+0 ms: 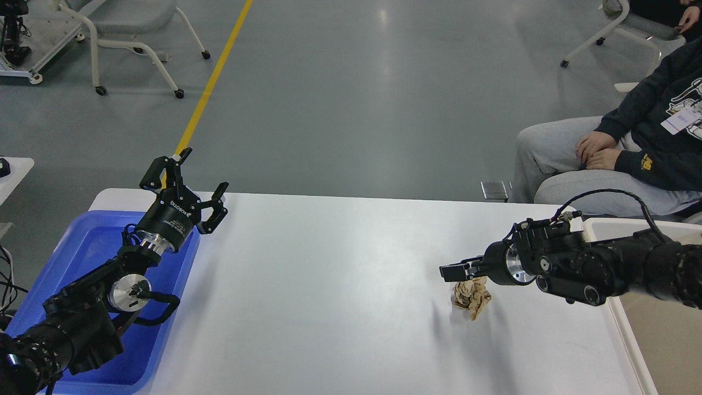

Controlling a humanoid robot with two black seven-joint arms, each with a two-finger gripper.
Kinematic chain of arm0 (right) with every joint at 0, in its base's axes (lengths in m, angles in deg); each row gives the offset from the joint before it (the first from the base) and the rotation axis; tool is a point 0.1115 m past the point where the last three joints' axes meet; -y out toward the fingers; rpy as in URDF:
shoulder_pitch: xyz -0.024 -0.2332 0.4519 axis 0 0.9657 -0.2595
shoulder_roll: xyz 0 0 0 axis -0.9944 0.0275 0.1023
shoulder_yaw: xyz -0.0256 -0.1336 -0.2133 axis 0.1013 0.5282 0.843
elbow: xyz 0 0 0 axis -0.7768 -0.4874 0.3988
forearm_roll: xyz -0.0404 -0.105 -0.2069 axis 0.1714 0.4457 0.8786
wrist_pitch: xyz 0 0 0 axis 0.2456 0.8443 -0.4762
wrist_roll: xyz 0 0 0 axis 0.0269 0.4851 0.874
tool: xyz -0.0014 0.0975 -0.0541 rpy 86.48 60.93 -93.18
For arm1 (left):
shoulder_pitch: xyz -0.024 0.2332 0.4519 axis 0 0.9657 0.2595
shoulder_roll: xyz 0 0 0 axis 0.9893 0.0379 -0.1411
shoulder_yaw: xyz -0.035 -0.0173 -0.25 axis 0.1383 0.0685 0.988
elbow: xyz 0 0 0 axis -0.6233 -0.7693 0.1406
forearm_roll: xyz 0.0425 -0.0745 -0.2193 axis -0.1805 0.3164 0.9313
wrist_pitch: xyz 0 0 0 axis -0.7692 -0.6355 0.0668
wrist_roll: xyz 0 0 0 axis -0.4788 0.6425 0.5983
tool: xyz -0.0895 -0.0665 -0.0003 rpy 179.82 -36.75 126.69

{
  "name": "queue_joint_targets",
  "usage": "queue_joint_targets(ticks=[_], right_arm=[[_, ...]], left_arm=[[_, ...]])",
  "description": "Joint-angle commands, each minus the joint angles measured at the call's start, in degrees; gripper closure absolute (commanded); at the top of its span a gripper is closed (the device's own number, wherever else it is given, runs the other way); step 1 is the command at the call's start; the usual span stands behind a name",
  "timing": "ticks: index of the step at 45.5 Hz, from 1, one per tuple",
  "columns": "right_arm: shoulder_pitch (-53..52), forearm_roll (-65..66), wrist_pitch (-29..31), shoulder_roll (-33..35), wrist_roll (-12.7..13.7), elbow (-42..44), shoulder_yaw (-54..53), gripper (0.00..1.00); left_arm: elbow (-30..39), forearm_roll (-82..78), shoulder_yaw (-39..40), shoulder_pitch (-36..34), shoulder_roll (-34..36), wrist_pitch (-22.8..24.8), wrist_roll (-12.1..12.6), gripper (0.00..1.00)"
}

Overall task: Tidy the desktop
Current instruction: 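Lower the open right gripper toward the crumpled paper ball, then close the right gripper on the crumpled paper ball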

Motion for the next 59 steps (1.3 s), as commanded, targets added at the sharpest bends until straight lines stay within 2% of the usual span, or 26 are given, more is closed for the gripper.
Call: queue_joint_targets(ticks=[1, 19, 29, 38, 42, 44, 47, 49, 54, 56, 59], right_arm=[[2.87, 0.27, -1.22, -0.52, -0.1, 2.52, -0.18, 0.0], [3.75, 0.19, -1.92, -0.44, -0.81, 2.7, -0.62, 0.0], [4.72, 0.19, -2.71, -0.44, -2.04, 2.61, -0.62, 0.01], [5.16, 0.36, -4.29, -0.44, -2.48, 2.61, -0.27, 0.05], [5.51, 1.33, -5.17, -0.44, -2.39, 2.79, -0.27, 0.1], [5.77, 1.5, -6.23, -0.52, -2.3, 3.05, -0.18, 0.15], [6.03, 1.59, -6.58, -0.52, -2.3, 3.05, 0.35, 0.33], [6.91, 1.59, -6.84, -0.52, -2.3, 3.05, 0.79, 0.38], [7.35, 1.77, -6.85, -0.52, -2.21, 3.05, 1.05, 0.77], [7.44, 1.94, -6.85, -0.52, -2.21, 3.14, 1.05, 0.99], [7.44, 1.94, -6.84, -0.44, -2.21, 3.14, 1.14, 1.0]], left_arm=[[0.0, 0.0, 0.0, 0.0, -0.01, 0.0, 0.0, 0.0], [0.0, 0.0, 0.0, 0.0, 0.07, 0.0, 0.0, 0.0], [0.0, 0.0, 0.0, 0.0, -0.01, 0.0, 0.0, 0.0], [0.0, 0.0, 0.0, 0.0, -0.01, 0.0, 0.0, 0.0], [0.0, 0.0, 0.0, 0.0, -0.01, 0.0, 0.0, 0.0], [0.0, 0.0, 0.0, 0.0, -0.01, 0.0, 0.0, 0.0], [0.0, 0.0, 0.0, 0.0, -0.01, 0.0, 0.0, 0.0], [0.0, -0.08, 0.0, 0.0, -0.01, 0.0, 0.0, 0.0], [0.0, 0.0, 0.0, 0.0, -0.01, 0.0, 0.0, 0.0], [0.0, -0.08, 0.0, 0.0, -0.01, 0.0, 0.0, 0.0], [0.0, 0.0, 0.0, 0.0, -0.01, 0.0, 0.0, 0.0]])
